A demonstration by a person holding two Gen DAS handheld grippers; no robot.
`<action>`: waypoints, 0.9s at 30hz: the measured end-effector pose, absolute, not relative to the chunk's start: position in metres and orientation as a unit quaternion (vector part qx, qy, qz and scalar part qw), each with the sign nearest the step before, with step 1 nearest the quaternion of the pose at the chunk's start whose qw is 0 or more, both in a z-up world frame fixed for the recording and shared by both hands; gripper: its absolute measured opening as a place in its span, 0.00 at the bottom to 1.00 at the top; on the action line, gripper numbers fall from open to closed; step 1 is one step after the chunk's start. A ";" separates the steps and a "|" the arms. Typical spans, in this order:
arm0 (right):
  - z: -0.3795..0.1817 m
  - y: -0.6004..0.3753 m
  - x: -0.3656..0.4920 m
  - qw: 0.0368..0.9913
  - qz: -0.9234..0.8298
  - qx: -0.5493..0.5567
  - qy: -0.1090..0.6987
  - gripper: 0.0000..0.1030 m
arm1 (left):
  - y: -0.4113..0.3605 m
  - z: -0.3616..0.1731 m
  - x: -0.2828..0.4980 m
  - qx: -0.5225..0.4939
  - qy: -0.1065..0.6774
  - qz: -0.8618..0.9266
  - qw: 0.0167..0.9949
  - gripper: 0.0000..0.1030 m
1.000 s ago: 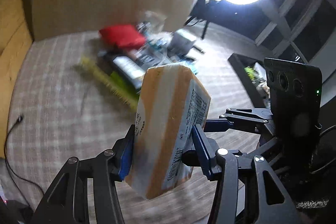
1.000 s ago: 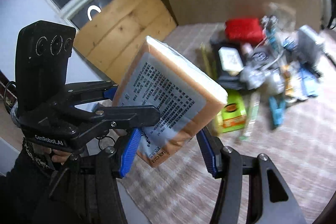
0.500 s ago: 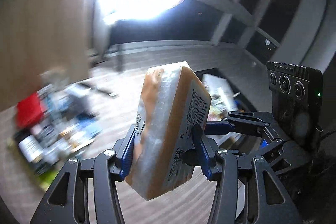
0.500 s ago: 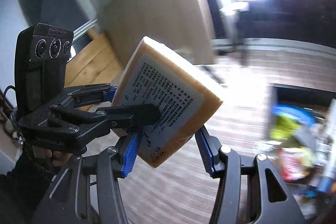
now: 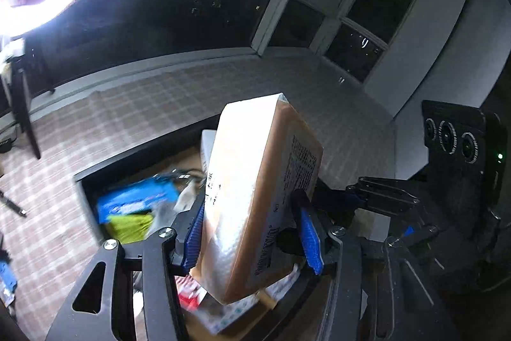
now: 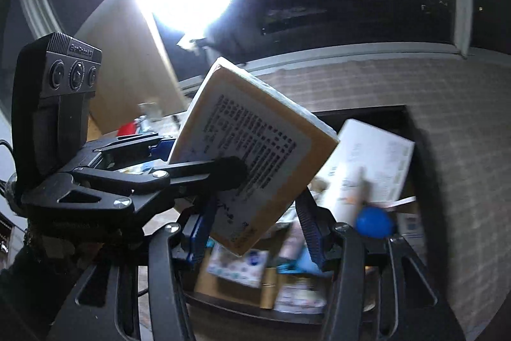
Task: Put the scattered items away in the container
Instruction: 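Carry the boxed package with both tools to the black tray and release, then reach the left tool to the yellow strip packet while the right tool approaches the clear bag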
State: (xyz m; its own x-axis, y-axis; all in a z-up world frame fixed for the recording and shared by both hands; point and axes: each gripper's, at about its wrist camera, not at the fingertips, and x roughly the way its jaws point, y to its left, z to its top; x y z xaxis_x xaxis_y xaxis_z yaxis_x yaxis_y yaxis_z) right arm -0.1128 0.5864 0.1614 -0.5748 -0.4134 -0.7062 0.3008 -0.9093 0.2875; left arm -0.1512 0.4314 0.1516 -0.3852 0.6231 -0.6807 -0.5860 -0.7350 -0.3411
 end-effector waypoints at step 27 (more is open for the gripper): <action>0.175 0.545 -0.124 0.250 -0.890 0.371 -0.086 0.59 | 0.346 0.157 -0.102 -0.401 0.014 0.900 0.173 0.72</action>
State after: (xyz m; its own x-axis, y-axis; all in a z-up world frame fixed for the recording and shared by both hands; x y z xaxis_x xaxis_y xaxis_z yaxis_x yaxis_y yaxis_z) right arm -0.1241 0.5450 0.1754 -0.5990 -0.5093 -0.6179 0.3814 -0.8600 0.3390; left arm -0.1021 0.3464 0.1567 -0.6189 0.2992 -0.7262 -0.3216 -0.9401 -0.1132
